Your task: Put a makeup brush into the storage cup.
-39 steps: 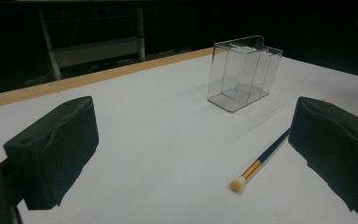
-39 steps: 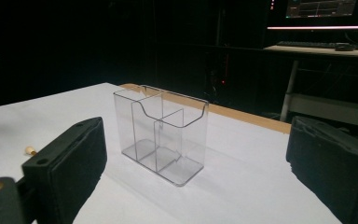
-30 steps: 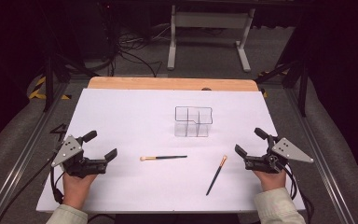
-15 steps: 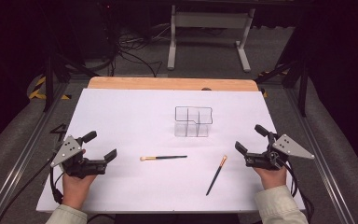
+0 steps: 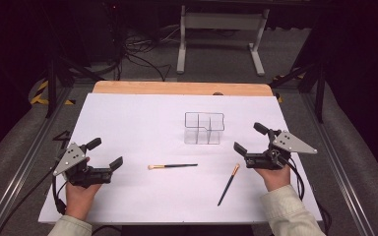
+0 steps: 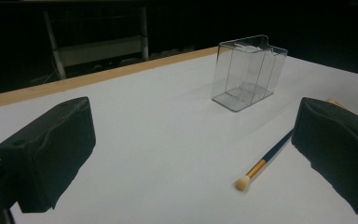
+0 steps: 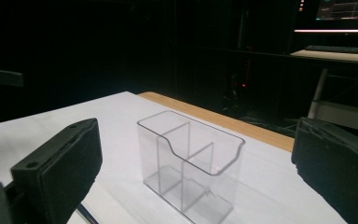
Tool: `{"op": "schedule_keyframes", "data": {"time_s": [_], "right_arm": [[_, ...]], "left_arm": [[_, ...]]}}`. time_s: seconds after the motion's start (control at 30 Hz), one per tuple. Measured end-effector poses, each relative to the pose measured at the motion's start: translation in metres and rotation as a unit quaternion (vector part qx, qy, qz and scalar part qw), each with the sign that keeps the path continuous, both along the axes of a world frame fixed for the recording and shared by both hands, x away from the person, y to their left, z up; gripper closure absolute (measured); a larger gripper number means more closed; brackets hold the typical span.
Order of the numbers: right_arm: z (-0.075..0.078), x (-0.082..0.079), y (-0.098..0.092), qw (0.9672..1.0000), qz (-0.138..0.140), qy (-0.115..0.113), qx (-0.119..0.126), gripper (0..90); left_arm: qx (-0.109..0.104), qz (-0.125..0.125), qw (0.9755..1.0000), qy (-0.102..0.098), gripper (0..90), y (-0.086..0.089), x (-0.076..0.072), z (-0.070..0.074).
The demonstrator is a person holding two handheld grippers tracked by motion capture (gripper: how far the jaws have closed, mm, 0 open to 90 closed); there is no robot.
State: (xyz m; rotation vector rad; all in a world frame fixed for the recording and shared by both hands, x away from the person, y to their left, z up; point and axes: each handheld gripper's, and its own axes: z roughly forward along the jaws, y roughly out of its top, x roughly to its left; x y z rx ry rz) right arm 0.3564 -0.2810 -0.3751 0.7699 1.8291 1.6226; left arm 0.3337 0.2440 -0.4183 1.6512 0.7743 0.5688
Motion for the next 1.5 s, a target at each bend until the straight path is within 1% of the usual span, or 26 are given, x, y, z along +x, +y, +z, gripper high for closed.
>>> {"op": "schedule_keyframes", "data": {"time_s": [0.1, 0.27, 0.4, 0.53, 0.57, 0.67, 0.83, 0.93, 1.03, 1.17, 1.43, 1.5], "right_arm": [[0.003, 0.005, 0.013, 0.9999, 0.015, 0.003, 0.002, 2.2], [0.008, 0.012, 0.033, 0.9993, 0.036, 0.001, 0.004, 2.2], [0.010, 0.017, 0.049, 0.9988, 0.049, 0.001, -0.005, 2.2], [0.013, 0.023, 0.063, 0.9980, 0.063, 0.002, -0.001, 2.1], [0.013, 0.023, 0.063, 0.9980, 0.063, 0.002, -0.001, 2.1], [0.015, 0.027, 0.075, 0.9973, 0.073, 0.003, 0.003, 2.1], [0.017, 0.032, 0.088, 0.9962, 0.086, 0.003, 0.006, 2.0], [0.018, 0.033, 0.092, 0.9960, 0.089, 0.004, 0.006, 2.0], [0.020, 0.036, 0.102, 0.9951, 0.099, 0.006, 0.005, 1.8], [0.021, 0.038, 0.110, 0.9942, 0.108, 0.002, 0.004, 1.6], [0.022, 0.044, 0.128, 0.9920, 0.126, 0.011, 0.001, 1.4], [0.022, 0.045, 0.133, 0.9912, 0.132, 0.012, 0.001, 1.4]], "left_arm": [[0.001, 0.000, 1.0000, 0.000, 0.5, 0.000, 0.000, 0.000], [0.001, 0.001, 1.0000, -0.001, 0.5, 0.000, 0.000, 0.000], [0.002, 0.002, 1.0000, -0.001, 0.5, 0.001, -0.001, 0.000], [0.004, 0.002, 1.0000, -0.001, 0.5, 0.002, -0.001, 0.000], [0.004, 0.002, 1.0000, -0.001, 0.5, 0.002, -0.001, 0.000], [0.004, 0.004, 1.0000, -0.001, 0.5, 0.002, 0.000, 0.000], [0.003, 0.003, 1.0000, 0.001, 0.5, 0.002, 0.000, -0.001], [0.004, 0.003, 1.0000, 0.002, 0.5, 0.002, 0.000, 0.000], [0.004, 0.003, 1.0000, 0.001, 0.5, 0.002, 0.000, -0.001], [0.005, 0.002, 1.0000, 0.000, 0.5, 0.002, 0.000, -0.001], [0.007, 0.001, 1.0000, 0.001, 0.5, 0.003, 0.000, -0.001], [0.004, 0.003, 1.0000, -0.001, 0.5, 0.003, 0.000, -0.001]]}}
